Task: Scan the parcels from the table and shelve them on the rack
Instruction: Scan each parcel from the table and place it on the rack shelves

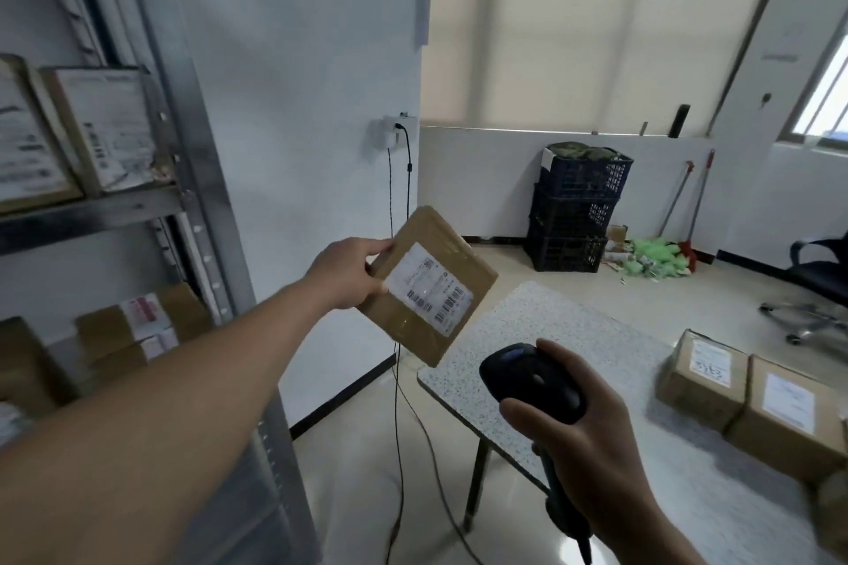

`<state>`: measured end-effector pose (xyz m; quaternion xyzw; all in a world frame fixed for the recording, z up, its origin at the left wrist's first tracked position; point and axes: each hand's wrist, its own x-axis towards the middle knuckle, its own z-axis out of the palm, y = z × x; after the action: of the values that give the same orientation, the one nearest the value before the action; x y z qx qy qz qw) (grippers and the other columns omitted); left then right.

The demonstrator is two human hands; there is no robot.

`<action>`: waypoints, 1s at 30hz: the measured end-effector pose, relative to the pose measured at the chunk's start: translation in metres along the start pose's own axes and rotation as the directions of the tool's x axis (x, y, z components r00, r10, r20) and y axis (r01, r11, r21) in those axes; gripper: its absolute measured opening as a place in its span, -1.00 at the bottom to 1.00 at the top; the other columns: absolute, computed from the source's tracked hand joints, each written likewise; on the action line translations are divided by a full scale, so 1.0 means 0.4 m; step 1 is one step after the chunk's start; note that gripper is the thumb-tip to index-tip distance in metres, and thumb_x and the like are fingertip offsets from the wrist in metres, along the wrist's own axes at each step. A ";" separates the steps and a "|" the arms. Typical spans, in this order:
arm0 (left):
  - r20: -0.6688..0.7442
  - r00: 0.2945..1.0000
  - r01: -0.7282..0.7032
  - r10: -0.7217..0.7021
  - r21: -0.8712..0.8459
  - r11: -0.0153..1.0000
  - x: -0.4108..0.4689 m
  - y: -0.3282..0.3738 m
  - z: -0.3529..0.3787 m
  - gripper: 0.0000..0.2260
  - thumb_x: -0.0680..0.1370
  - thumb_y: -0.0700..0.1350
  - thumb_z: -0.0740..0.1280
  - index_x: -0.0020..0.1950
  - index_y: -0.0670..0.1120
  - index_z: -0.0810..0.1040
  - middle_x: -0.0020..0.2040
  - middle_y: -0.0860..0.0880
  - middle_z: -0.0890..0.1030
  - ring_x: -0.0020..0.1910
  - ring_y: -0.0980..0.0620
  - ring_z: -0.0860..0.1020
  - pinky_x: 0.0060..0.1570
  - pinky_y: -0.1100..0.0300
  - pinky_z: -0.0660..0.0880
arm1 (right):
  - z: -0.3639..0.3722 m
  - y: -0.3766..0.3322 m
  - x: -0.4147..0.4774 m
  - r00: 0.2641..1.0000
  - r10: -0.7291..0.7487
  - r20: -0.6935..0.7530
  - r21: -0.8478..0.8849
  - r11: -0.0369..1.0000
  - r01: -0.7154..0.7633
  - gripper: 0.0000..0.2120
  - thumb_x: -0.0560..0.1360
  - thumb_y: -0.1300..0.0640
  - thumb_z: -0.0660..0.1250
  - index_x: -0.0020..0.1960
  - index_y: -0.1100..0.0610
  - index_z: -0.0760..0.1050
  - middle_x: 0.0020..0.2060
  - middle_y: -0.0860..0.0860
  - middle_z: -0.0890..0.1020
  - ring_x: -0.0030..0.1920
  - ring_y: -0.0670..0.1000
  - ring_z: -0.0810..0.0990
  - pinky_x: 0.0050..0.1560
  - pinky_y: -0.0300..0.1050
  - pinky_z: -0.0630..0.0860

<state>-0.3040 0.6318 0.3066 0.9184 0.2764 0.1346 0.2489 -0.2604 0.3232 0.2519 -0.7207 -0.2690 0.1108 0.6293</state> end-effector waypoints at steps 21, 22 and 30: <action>0.037 0.999 0.001 -0.019 0.428 0.904 -0.090 0.221 -0.108 -0.51 0.54 0.03 0.47 0.47 0.18 0.46 0.36 0.06 0.55 0.30 -0.04 0.49 0.09 0.09 0.49 | -0.102 -0.055 0.025 0.951 -0.199 0.238 0.048 0.980 0.193 -0.45 0.32 0.23 0.61 -0.01 -0.37 0.53 -0.09 -0.30 0.65 -0.13 -0.03 0.67 -0.23 -0.21 0.56; 0.032 0.999 0.008 -0.024 0.425 0.905 -0.096 0.225 -0.103 -0.51 0.54 0.03 0.47 0.46 0.18 0.47 0.37 0.08 0.55 0.30 -0.03 0.49 0.08 0.10 0.50 | -0.111 -0.055 0.023 0.948 -0.199 0.247 0.048 0.980 0.193 -0.42 0.32 0.25 0.60 -0.03 -0.42 0.53 -0.10 -0.31 0.65 -0.14 -0.06 0.68 -0.24 -0.23 0.56; -0.001 0.998 0.062 -0.070 0.458 0.887 -0.142 0.255 -0.101 -0.52 0.56 0.00 0.45 0.46 0.18 0.46 0.37 0.09 0.55 0.30 -0.03 0.50 0.17 0.03 0.53 | -0.148 -0.033 0.009 0.935 -0.202 0.291 0.085 0.979 0.185 -0.47 0.30 0.19 0.61 0.01 -0.37 0.55 -0.12 -0.18 0.69 -0.15 0.00 0.69 -0.25 -0.21 0.58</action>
<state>-0.3204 0.5407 0.3884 0.9423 0.3294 0.0500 0.0322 -0.2313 0.2757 0.2763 -0.6479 -0.4270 0.1631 0.6093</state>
